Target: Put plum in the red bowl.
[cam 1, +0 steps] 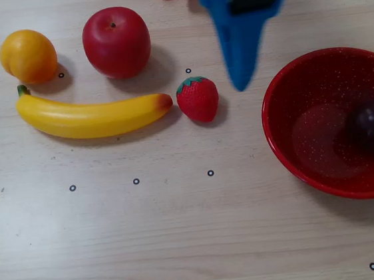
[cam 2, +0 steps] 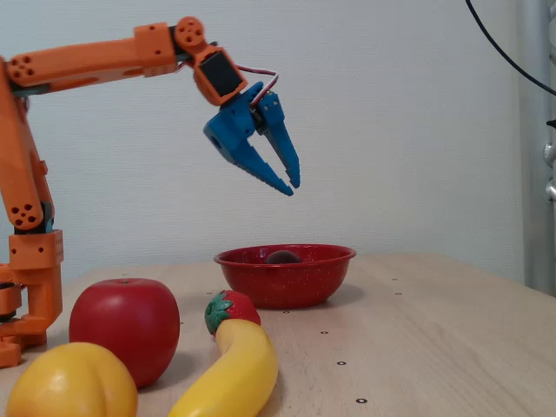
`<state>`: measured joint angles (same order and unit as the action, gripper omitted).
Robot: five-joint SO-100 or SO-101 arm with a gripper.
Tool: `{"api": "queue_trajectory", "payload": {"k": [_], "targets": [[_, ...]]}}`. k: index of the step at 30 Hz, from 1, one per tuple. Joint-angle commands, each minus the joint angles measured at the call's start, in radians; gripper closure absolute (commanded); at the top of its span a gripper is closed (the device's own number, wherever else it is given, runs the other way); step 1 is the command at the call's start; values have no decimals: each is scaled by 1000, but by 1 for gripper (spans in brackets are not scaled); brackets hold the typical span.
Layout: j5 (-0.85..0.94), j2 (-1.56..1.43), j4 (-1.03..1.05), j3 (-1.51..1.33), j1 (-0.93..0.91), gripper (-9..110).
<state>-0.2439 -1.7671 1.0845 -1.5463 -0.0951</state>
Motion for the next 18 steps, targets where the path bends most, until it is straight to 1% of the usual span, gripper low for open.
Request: {"api": "queue_trajectory", "payload": {"k": [1, 8, 13, 18], "targets": [[34, -160, -106, -51, 54, 101], [71, -431, -327, -442, 127, 101], [66, -588, -411, -673, 152, 101], [66, -758, -545, -937, 167, 101]]}}
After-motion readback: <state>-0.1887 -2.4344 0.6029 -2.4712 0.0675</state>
